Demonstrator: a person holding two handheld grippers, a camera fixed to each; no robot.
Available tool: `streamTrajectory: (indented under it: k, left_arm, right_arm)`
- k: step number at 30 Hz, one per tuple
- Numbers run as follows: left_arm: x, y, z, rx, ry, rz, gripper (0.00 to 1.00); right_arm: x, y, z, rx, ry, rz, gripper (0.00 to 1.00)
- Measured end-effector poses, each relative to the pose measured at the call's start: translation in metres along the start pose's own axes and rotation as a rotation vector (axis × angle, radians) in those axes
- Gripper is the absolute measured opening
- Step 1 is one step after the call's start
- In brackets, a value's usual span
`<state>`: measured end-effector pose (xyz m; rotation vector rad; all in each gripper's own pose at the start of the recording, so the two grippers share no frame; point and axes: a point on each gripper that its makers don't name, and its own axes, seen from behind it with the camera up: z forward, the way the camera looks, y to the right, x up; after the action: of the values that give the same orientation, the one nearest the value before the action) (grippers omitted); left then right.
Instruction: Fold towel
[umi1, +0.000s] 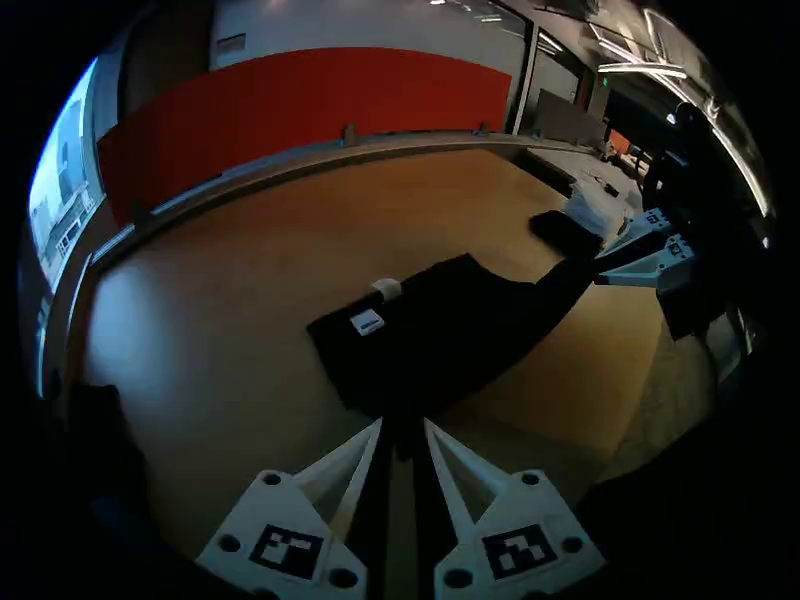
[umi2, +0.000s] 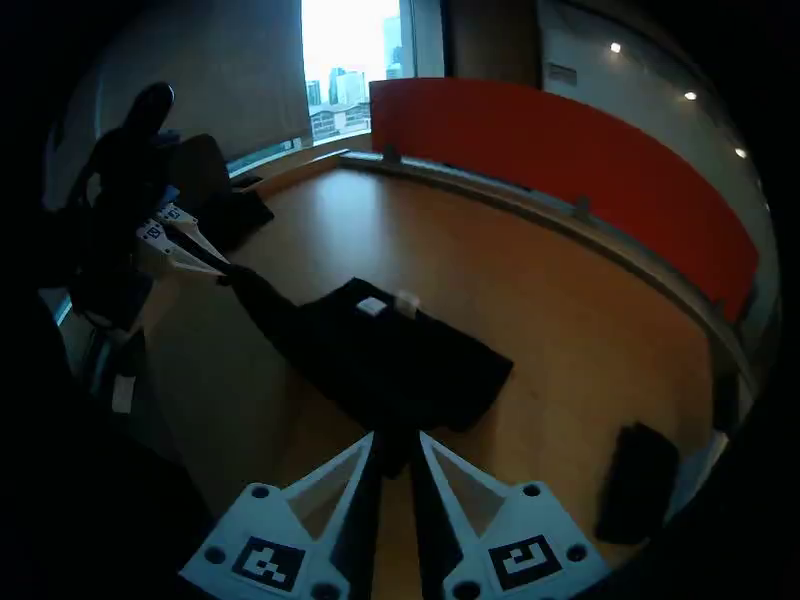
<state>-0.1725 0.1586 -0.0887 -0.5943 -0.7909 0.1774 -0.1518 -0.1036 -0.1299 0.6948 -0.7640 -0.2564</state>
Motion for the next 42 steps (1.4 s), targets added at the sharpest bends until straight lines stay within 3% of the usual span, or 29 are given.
streamTrajectory:
  k: [12,22,31,42]
  left_arm:
    - [0.014,0.003,-0.019,-0.009,0.023,-0.011,0.13]
    - [0.011,0.000,-0.012,-0.004,0.012,-0.022,0.13]
    - [0.012,-0.007,0.007,0.003,-0.006,-0.035,0.13]
    - [0.014,-0.026,0.047,0.021,-0.034,-0.061,0.13]
  right_arm:
    - [0.010,-0.002,-0.013,0.013,0.007,-0.004,0.17]
    - [0.007,0.001,-0.008,0.014,-0.008,-0.011,0.17]
    - [0.007,0.013,0.008,0.009,-0.032,-0.019,0.17]
    - [0.007,0.040,0.040,-0.003,-0.073,-0.014,0.17]
